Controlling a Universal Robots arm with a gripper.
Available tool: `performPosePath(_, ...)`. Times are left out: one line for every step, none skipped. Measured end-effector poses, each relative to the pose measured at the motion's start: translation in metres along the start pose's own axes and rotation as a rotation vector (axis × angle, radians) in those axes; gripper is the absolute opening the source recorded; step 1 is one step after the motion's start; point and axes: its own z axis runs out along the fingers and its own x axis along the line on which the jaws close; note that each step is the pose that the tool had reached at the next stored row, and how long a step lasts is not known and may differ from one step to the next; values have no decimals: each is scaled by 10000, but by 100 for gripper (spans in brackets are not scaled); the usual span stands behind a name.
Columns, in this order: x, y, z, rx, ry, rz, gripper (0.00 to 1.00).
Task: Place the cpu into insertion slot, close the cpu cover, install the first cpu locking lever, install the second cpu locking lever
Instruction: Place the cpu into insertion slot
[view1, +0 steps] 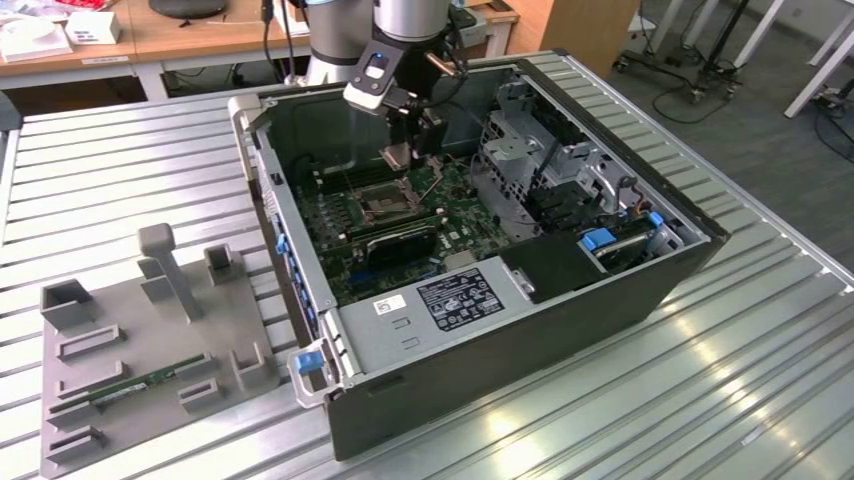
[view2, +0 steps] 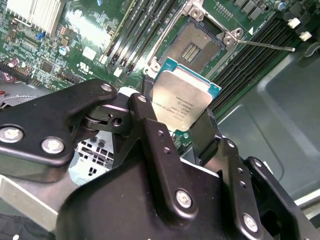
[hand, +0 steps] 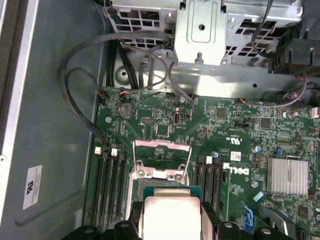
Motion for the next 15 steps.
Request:
performPosePath(1,-12,10,0,0,0,54)
performPosePath(4,-26,20,1,0,1,54)
performPosePath(7,-39,32,0,-1,3,54)
performPosePath(10,-51,43,0,0,6,54)
performPosePath(15,-63,51,1,-1,8,54)
performPosePath(21,-69,61,1,-2,10,54)
performPosePath(28,-72,74,1,-2,12,54)
performPosePath(33,-73,91,0,-2,18,54)
performPosePath(39,-74,107,0,-2,32,54)
performPosePath(44,-74,119,1,-6,61,54)
performPosePath(47,-75,131,-2,-7,95,54)
performPosePath(49,-76,142,-2,-11,128,54)
performPosePath(49,-77,155,-2,-14,162,54)
performPosePath(50,-78,170,-3,-17,203,54)
performPosePath(50,-79,185,-3,-20,240,54)
